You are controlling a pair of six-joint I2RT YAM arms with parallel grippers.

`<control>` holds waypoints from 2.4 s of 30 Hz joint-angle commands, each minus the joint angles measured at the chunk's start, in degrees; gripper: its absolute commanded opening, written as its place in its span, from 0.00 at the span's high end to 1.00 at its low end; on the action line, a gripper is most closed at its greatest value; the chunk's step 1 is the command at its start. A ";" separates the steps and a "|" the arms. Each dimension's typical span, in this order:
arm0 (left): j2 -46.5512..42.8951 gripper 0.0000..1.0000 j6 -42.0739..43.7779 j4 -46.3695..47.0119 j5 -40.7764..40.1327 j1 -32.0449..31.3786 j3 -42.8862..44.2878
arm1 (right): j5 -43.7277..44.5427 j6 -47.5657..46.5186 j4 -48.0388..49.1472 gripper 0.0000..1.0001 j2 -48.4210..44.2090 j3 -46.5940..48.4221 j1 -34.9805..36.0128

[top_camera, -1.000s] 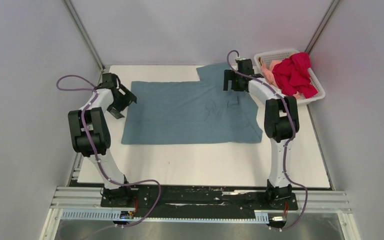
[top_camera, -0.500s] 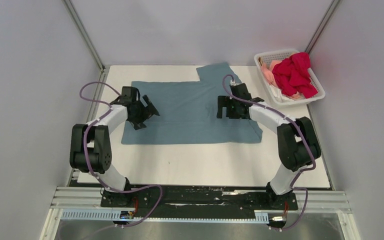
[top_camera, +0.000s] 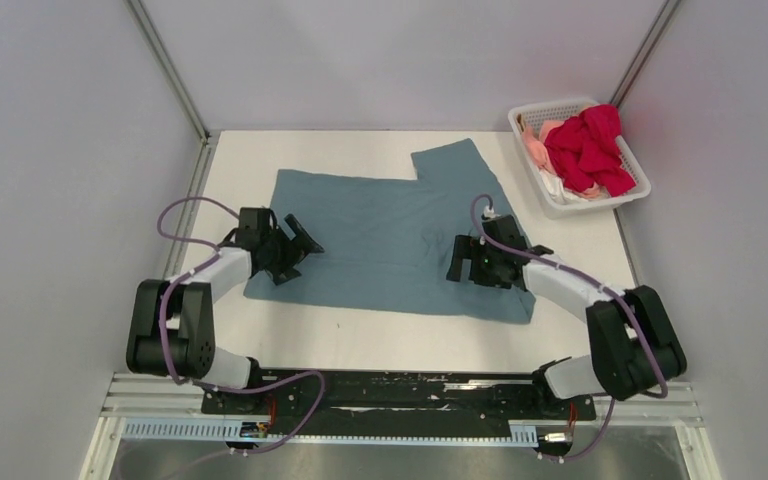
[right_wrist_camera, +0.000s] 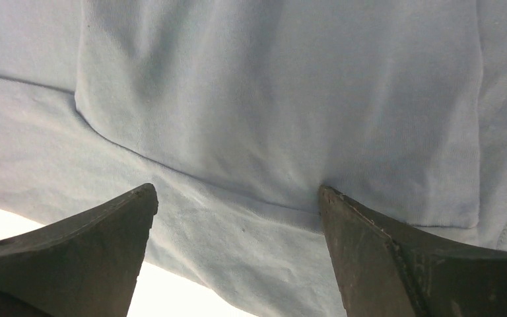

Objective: Fold and stack the t-shirts
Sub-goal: Fold the flattened tshirt in 1/3 of the way, then grab the side of the flattened tshirt furthest away from the robot with both arms

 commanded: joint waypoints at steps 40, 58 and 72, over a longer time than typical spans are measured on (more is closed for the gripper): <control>-46.02 0.00 -10.76 -27.53 -7.58 -7.30 -15.24 | 10.75 3.13 -19.73 0.00 -16.16 0.70 0.61; 12.88 0.00 2.08 -20.06 -9.70 14.76 30.06 | 7.93 -4.71 -4.47 0.00 27.37 51.94 -8.46; 32.45 0.02 6.86 -21.39 -0.49 15.37 43.34 | 8.34 -7.96 -4.40 0.00 43.33 66.39 -11.39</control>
